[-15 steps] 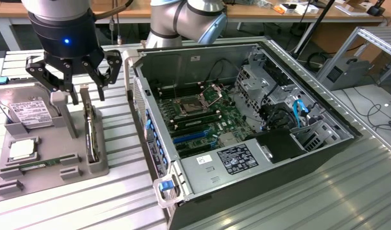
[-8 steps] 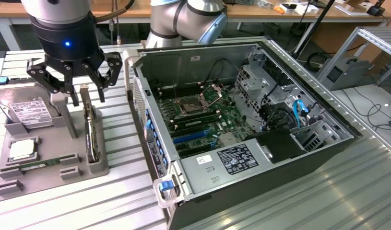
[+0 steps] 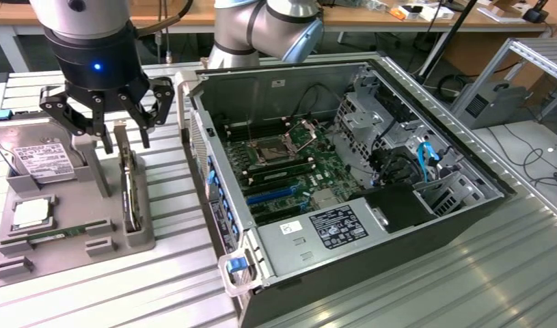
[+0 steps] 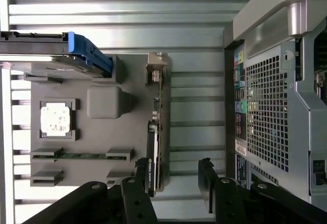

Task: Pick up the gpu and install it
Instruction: 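Pick up the gpu and move the gpu toward the slot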

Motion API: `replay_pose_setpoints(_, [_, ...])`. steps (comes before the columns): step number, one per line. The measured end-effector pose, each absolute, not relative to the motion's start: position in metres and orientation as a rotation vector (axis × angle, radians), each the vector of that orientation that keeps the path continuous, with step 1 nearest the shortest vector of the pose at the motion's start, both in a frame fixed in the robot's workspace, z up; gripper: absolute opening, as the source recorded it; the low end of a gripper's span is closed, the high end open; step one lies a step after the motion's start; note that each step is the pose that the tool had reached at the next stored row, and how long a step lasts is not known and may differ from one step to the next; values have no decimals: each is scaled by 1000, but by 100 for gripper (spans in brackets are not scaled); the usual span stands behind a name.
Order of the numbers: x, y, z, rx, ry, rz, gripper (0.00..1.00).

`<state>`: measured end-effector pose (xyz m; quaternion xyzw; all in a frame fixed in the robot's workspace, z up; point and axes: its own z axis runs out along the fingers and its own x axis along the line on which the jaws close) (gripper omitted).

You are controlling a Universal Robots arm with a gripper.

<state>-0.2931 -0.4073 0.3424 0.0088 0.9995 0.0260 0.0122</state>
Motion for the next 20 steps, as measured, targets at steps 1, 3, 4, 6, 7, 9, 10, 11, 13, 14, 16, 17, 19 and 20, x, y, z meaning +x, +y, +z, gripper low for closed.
replay_pose_setpoints(1, [-293,-407,342,27,3116,81,51])
replay_pose_setpoints(3, [-293,-407,341,27,3116,81,51])
replay_pose_setpoints(4, [-293,-407,341,27,3116,81,51])
replay_pose_setpoints(6, [-293,-407,340,27,3116,82,51])
replay_pose_setpoints(7, [-293,-407,340,27,3116,82,51])
replay_pose_setpoints(9, [-293,-407,339,27,3116,82,51])
replay_pose_setpoints(10, [-293,-407,339,28,3116,82,51])
replay_pose_setpoints(11, [-293,-407,338,27,3116,82,51])
replay_pose_setpoints(13, [-293,-407,338,27,3116,82,51])
replay_pose_setpoints(14, [-293,-407,337,27,3116,82,51])
replay_pose_setpoints(16, [-293,-407,336,27,3116,82,51])
replay_pose_setpoints(17, [-293,-407,336,27,3116,82,51])
replay_pose_setpoints(19, [-293,-407,335,27,3116,82,51])
replay_pose_setpoints(20, [-293,-407,334,27,3116,82,51])
